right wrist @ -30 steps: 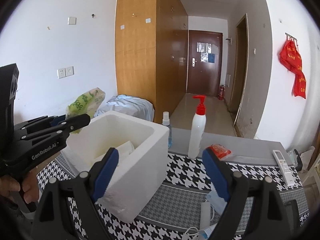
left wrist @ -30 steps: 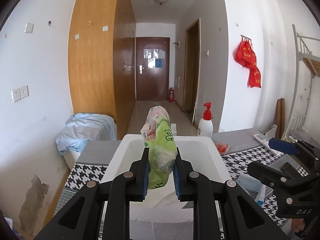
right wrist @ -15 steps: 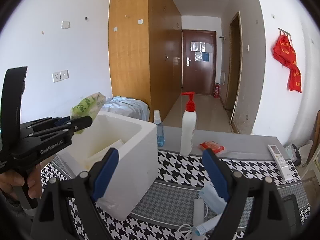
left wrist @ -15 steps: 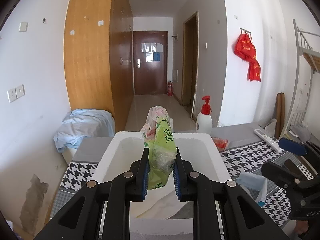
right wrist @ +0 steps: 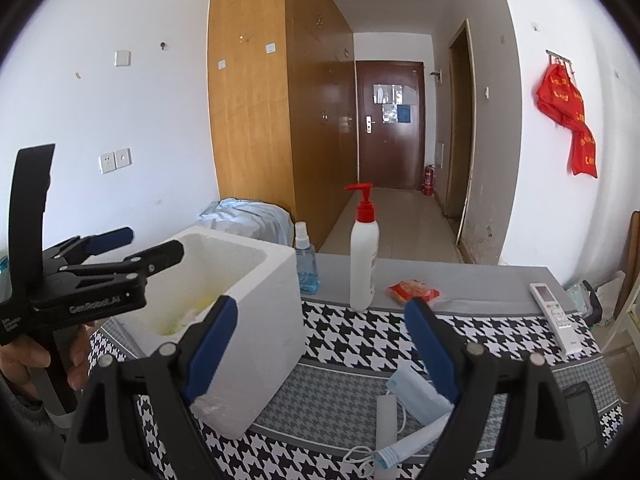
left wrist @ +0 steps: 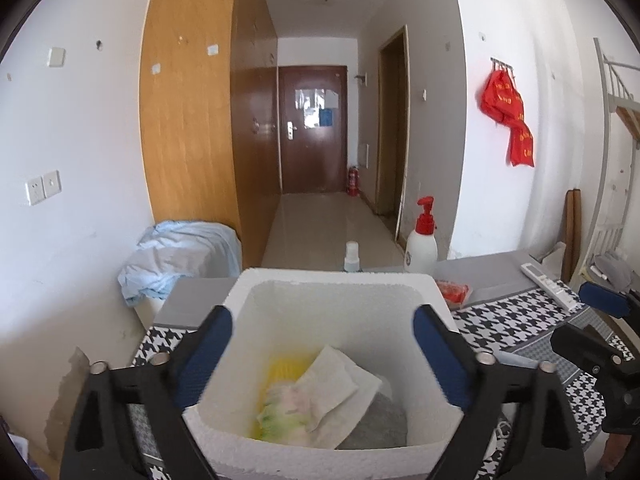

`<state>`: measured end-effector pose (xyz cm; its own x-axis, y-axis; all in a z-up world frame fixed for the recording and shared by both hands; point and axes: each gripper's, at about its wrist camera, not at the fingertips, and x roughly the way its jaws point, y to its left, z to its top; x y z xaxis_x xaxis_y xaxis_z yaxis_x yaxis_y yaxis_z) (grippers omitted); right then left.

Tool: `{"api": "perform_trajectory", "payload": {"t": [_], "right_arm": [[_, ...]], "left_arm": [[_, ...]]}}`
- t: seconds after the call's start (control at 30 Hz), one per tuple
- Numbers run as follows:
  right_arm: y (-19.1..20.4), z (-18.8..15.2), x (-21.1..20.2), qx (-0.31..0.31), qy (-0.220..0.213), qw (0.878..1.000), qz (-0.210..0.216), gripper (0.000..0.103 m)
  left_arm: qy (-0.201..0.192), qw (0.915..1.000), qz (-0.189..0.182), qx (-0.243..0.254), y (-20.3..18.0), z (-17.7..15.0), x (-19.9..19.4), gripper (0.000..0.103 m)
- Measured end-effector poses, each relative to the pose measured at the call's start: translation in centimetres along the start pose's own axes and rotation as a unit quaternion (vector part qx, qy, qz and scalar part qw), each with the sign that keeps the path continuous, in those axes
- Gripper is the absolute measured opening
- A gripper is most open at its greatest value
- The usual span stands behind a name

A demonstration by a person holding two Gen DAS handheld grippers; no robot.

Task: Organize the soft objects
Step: 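Withdraw both tools from the box back toward the blue face mask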

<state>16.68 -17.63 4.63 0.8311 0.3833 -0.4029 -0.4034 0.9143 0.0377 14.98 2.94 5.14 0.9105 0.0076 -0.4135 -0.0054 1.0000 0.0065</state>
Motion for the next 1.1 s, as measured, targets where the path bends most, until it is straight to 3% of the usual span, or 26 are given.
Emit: {"api": "perform_trajectory", "payload": {"t": [0.1, 0.6, 1.1], "right_arm": [[-0.2, -0.2, -0.2, -0.001, -0.003, 1.0, -0.001, 0.089], [-1.0, -0.5, -1.9, 0.001, -0.017, 1.0, -0.005, 0.089], [-1.0, -1.0, -4.4, 0.002, -0.035, 0.999, -0.008, 0.089]], "left_arm": [[-0.006, 1.0, 0.0, -0.001, -0.1, 0.0, -0.4, 0.1], [-0.057, 0.9983, -0.014, 0.003, -0.9, -0.2, -5.2, 0.102], [-0.072, 0.9972, -0.019, 0.003, -1.9, -0.9, -7.4, 0.102]]}}
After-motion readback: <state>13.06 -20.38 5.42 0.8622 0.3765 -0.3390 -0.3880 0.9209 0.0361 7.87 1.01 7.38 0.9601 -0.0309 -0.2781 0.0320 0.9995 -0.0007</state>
